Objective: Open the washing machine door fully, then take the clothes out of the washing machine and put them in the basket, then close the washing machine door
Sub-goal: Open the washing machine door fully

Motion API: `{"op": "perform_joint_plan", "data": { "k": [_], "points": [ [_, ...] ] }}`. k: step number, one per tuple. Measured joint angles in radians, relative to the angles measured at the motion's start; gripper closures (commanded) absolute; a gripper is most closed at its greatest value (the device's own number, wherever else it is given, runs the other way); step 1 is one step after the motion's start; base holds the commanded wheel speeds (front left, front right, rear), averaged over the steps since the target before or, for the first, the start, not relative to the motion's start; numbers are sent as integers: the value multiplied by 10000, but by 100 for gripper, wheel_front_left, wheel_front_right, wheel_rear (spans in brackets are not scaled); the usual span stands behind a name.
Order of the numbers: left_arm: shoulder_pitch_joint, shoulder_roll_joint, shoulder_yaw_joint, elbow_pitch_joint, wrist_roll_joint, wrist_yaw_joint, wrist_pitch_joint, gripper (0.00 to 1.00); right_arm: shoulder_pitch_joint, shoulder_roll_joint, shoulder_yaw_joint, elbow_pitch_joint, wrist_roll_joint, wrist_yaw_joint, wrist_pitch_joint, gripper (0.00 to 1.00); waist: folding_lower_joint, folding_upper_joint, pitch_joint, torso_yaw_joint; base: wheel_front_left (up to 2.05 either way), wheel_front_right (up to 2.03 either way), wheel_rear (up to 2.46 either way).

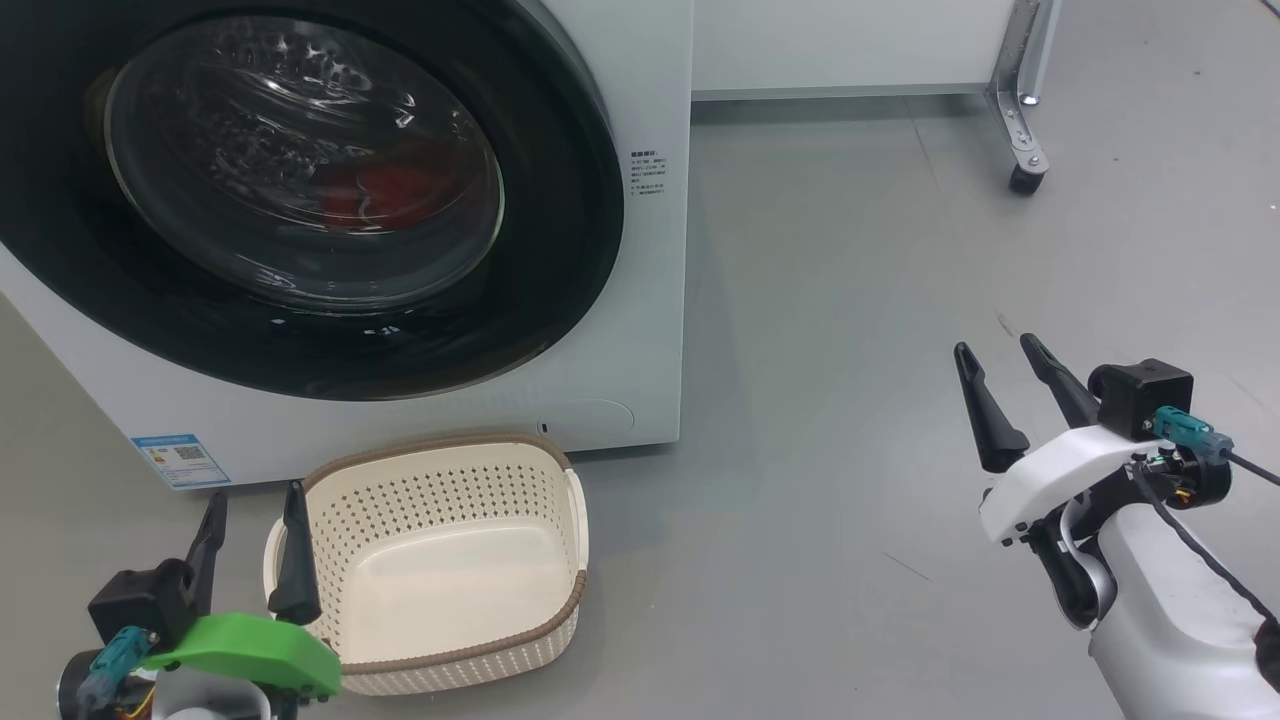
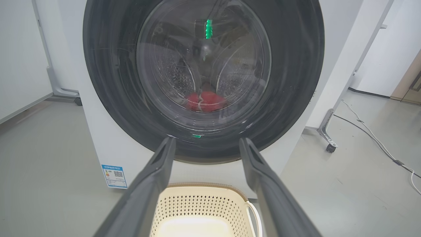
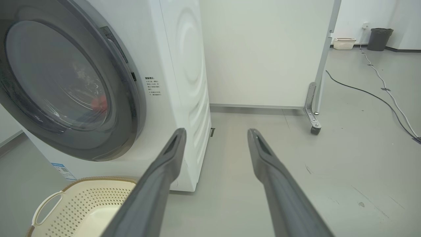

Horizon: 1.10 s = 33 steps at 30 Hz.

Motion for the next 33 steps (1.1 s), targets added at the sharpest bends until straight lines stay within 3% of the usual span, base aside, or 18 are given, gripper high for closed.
{"op": "perform_joint_plan", "data": {
  "k": [1, 3, 4, 16, 33],
  "points": [
    [0, -6, 8, 4, 38, 0, 2, 0, 1, 4, -15, -8, 0, 0, 0, 44, 0, 0, -1, 0, 0, 0, 0],
    [0, -10, 15, 10, 63, 0, 0, 0, 2, 12, -48, -25, 0, 2, 0, 90, 0, 0, -2, 1, 0, 0, 0],
    [0, -13, 21, 17, 65, 0, 2, 0, 2, 19, -84, -48, 0, 4, 0, 100, 0, 0, -3, 1, 0, 0, 0],
    [16, -54, 65, 10, 219, 0, 0, 0, 4, 474, -1202, -719, 583, 182, -2, 100, 0, 0, 41, 43, 0, 0, 0],
    [21, -92, -257, -270, 230, 0, 2, 0, 21, 1436, -2847, -953, 4057, 441, -75, 100, 0, 0, 659, 359, 0, 0, 0]
  ]
}}
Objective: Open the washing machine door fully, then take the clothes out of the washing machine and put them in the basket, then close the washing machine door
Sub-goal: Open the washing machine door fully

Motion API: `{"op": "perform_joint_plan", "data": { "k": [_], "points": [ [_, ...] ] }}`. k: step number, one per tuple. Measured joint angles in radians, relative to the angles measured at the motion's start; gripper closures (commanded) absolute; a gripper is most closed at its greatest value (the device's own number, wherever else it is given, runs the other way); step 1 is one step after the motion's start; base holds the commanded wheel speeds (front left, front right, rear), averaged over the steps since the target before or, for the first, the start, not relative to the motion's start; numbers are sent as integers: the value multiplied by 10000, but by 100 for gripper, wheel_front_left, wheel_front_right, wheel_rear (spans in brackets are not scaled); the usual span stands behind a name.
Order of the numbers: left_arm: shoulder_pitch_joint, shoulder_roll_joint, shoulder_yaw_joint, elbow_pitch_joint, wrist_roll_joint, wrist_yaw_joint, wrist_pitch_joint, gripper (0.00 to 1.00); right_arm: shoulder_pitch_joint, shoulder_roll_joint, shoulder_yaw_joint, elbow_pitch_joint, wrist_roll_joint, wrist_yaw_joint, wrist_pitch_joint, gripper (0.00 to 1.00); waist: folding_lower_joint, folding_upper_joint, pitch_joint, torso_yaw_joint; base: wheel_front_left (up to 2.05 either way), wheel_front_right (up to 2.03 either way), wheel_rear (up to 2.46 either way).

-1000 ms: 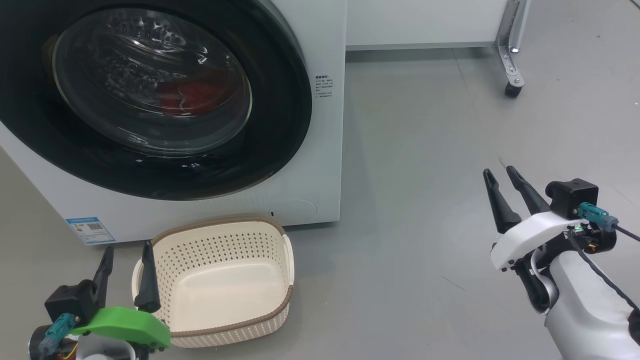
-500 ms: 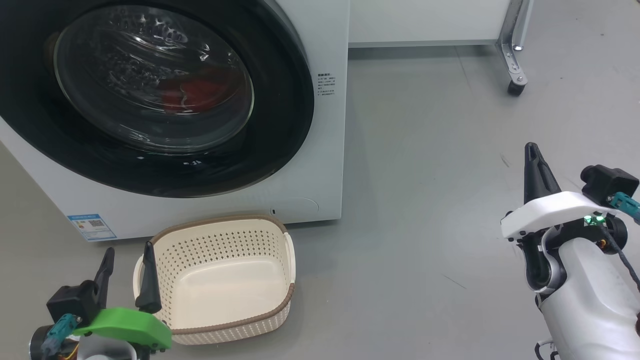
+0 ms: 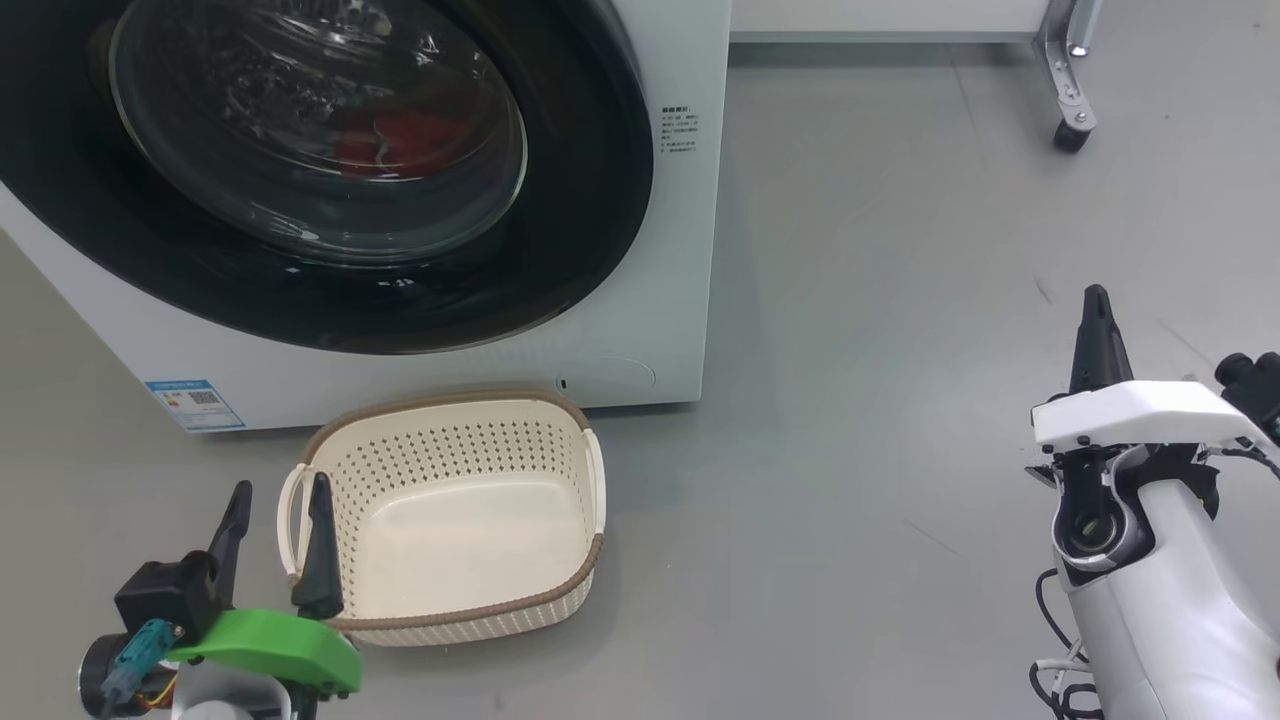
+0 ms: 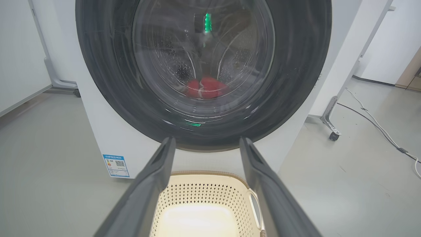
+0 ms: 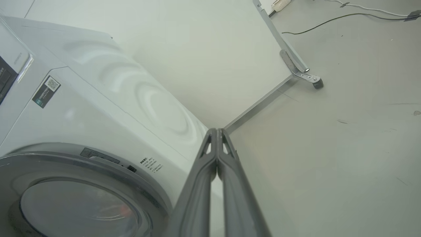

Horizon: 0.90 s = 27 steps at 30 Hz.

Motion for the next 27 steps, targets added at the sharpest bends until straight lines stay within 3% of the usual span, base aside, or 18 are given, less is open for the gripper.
{"op": "perform_joint_plan", "data": {
  "k": [17, 27],
  "points": [
    [-652, -25, -1076, -476, -188, 0, -2, 0, -2033, -119, -711, -752, 3591, 0, 2410, 100, 0, 0, 1626, 787, 0, 0, 0],
    [-1184, -36, -1523, -796, -650, 0, -2, 0, -3549, -717, -639, -545, 4544, 0, 4612, 100, 0, 0, 2713, 1420, 0, 0, 0]
  ]
}}
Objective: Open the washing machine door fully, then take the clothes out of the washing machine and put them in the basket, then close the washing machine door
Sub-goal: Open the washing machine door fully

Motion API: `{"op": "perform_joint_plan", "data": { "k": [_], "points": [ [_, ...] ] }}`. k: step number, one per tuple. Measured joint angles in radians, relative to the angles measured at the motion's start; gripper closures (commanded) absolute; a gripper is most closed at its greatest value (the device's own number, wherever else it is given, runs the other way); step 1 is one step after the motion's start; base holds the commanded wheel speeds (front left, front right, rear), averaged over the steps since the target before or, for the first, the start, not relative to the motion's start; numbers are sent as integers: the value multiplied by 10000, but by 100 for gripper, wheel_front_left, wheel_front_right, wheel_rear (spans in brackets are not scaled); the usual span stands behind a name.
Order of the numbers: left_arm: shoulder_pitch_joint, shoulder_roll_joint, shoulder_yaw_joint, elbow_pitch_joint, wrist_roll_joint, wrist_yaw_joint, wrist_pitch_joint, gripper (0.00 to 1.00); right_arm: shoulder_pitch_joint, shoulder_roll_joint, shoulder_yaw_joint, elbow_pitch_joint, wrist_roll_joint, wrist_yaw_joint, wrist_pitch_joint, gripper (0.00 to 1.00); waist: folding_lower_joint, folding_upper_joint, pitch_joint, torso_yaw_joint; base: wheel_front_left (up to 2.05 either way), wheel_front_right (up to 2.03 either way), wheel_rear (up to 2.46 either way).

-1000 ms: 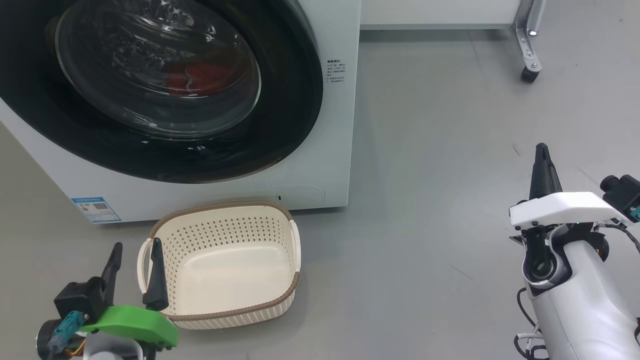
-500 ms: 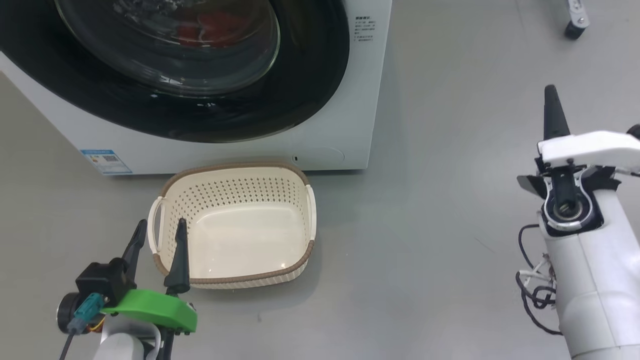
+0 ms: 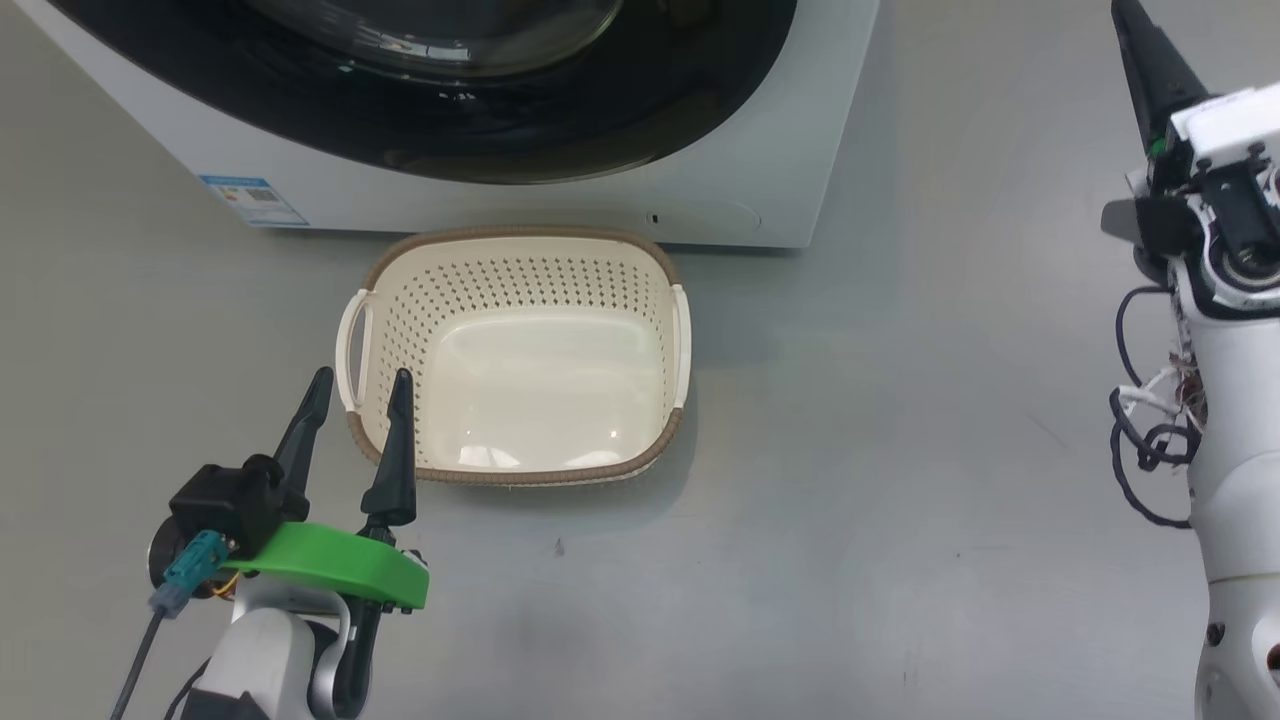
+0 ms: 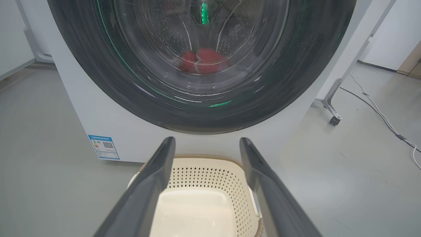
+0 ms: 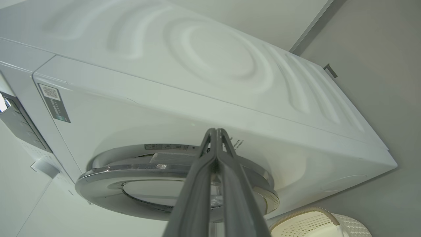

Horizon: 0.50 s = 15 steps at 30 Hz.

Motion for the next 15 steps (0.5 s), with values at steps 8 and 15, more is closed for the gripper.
{"op": "perform_joint_plan", "data": {
  "k": [8, 15],
  "points": [
    [-466, -33, -397, -105, -445, 0, 0, 0, -1039, -190, 180, 167, 525, -4, 1266, 100, 1, 0, 783, 449, 0, 0, 0],
    [-701, -42, -685, -174, -631, 0, 0, 0, -1607, -8, 228, 305, 1200, -115, 2105, 100, 1, 0, 1223, 771, 0, 0, 0]
  ]
}}
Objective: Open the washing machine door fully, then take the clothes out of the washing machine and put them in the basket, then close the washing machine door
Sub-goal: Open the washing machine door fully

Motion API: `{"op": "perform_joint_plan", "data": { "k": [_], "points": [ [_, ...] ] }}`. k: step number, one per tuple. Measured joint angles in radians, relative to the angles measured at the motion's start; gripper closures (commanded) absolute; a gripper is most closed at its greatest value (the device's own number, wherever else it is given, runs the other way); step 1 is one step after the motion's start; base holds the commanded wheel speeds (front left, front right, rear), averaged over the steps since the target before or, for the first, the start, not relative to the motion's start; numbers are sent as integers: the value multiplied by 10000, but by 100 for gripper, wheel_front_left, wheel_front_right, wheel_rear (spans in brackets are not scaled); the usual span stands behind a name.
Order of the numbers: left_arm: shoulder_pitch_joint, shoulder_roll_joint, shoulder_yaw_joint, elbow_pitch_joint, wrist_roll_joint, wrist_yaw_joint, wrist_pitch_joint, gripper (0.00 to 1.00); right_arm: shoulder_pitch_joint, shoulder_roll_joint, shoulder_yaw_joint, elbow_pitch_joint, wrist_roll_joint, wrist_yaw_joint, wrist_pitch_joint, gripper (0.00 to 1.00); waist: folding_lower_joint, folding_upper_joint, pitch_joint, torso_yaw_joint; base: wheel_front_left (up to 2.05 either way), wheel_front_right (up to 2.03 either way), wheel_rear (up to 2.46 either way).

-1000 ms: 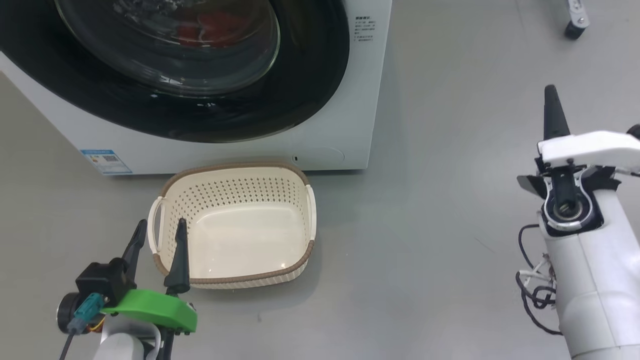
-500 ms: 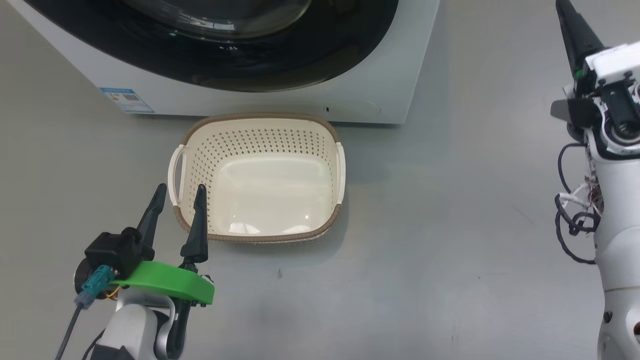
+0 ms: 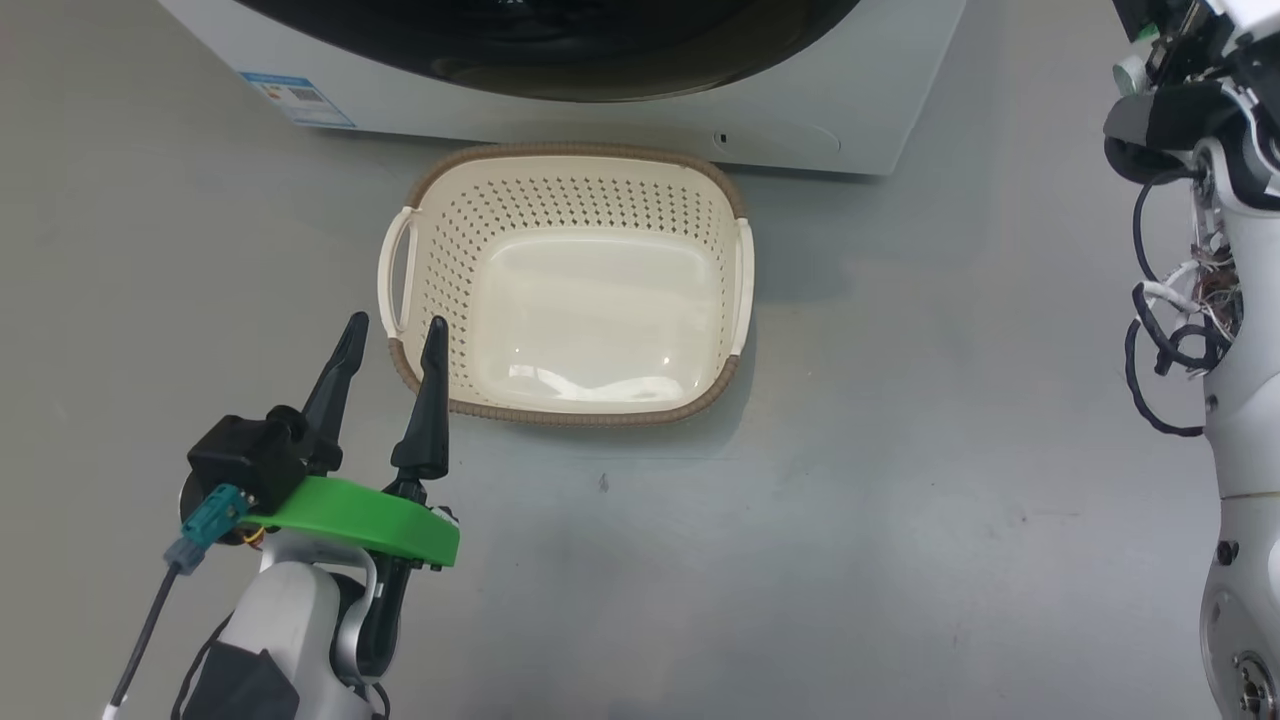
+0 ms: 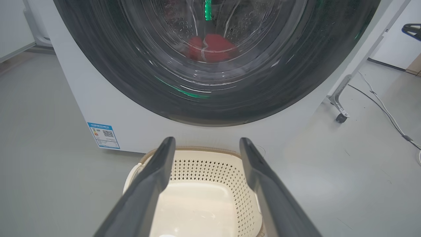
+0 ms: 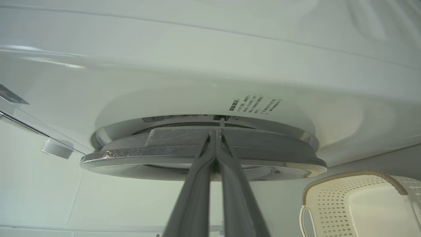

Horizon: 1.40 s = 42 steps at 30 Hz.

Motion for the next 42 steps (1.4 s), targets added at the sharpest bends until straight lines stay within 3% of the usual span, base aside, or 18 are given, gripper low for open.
{"op": "perform_joint_plan", "data": {
  "k": [19, 36, 42],
  "points": [
    [-558, -48, -675, -169, -502, 0, 0, 0, -1513, 67, -38, 510, 518, -422, 871, 100, -1, 0, 1130, 869, 0, 0, 0],
    [-816, -79, -871, -512, -803, 0, 0, 0, -2294, -21, 228, 1137, 314, -426, 995, 100, -1, 0, 1674, 1359, 0, 0, 0],
    [-830, -82, -815, -539, -911, 0, 0, 0, -2292, -102, 658, 1287, 309, -412, 1593, 100, -1, 0, 1706, 1359, 0, 0, 0]
  ]
}}
